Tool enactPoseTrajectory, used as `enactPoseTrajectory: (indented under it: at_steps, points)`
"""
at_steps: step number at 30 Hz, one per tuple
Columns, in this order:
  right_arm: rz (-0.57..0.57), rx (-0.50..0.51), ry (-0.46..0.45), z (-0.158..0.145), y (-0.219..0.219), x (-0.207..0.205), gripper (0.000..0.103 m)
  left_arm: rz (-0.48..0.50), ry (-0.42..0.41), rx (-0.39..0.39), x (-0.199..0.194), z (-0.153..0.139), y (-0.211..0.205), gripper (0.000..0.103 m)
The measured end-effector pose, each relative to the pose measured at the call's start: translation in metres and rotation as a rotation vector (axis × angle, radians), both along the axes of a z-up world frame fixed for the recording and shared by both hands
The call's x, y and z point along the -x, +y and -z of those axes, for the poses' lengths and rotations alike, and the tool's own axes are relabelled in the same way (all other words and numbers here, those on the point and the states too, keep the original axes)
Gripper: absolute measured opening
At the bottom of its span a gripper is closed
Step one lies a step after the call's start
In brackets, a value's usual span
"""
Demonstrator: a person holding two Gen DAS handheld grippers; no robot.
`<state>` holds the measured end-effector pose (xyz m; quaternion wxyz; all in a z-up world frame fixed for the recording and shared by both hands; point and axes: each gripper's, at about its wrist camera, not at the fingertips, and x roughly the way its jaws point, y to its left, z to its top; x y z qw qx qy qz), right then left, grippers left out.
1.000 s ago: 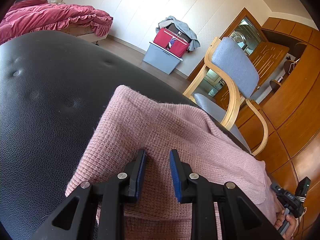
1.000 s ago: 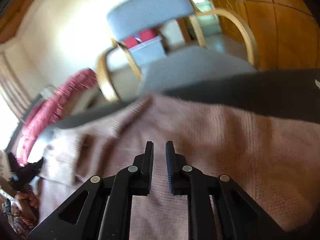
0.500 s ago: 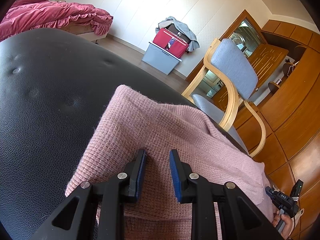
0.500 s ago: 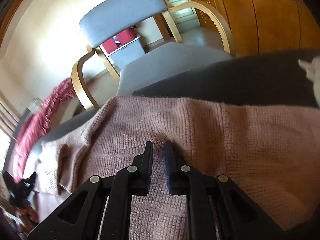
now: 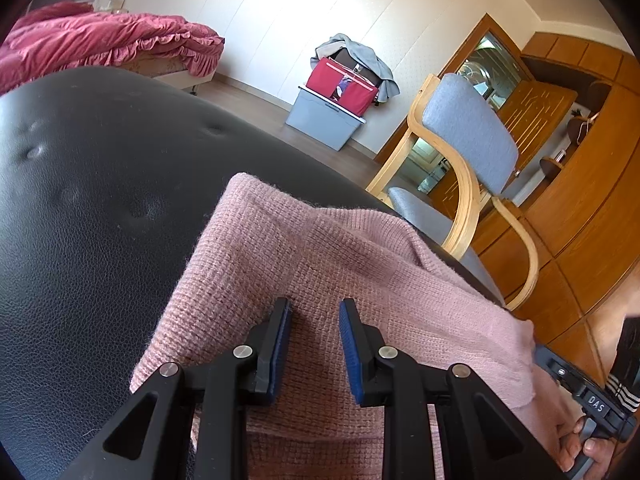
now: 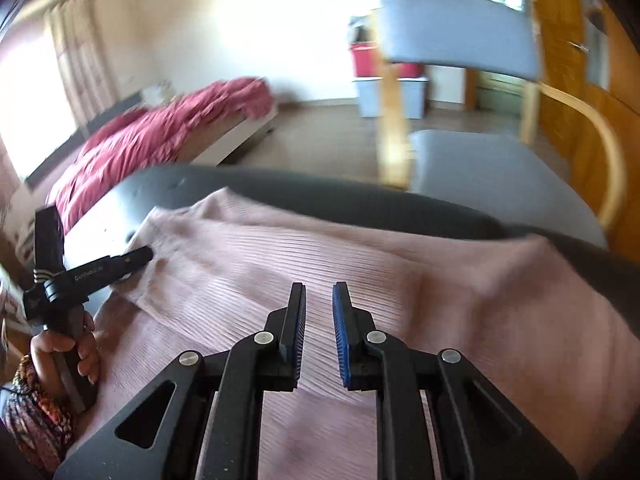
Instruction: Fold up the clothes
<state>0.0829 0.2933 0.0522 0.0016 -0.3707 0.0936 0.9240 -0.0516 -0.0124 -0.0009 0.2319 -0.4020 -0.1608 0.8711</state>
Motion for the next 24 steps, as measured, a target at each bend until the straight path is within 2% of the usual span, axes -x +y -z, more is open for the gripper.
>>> enactPoseTrajectory:
  at_steps: [3,5,6,17,20,23,24]
  points:
    - [0.027,-0.092,-0.066,0.034,-0.016,0.027,0.017,-0.003,0.014,0.046,0.000,-0.002,0.006,0.024]
    - [0.038,-0.123,-0.049,0.032,-0.021,0.028,0.018,-0.004,0.024,0.082,-0.001,-0.003,0.011,0.024]
    - [0.046,-0.135,-0.039,0.031,-0.021,0.026,0.024,-0.005,0.027,0.100,-0.001,-0.003,0.013,0.024]
    - [0.049,-0.106,-0.043,0.035,-0.019,0.027,0.025,-0.044,0.069,0.282,-0.005,-0.013,0.035,0.024]
    - [0.048,-0.094,-0.042,0.035,-0.020,0.033,0.025,-0.082,0.097,0.390,-0.015,-0.021,0.039,0.024]
    - [0.049,-0.078,-0.040,0.035,-0.019,0.033,0.025,-0.076,0.099,0.343,-0.034,-0.034,0.033,0.024]
    - [0.049,-0.077,-0.040,0.035,-0.019,0.034,0.025,-0.059,0.099,0.306,-0.040,-0.036,0.031,0.024]
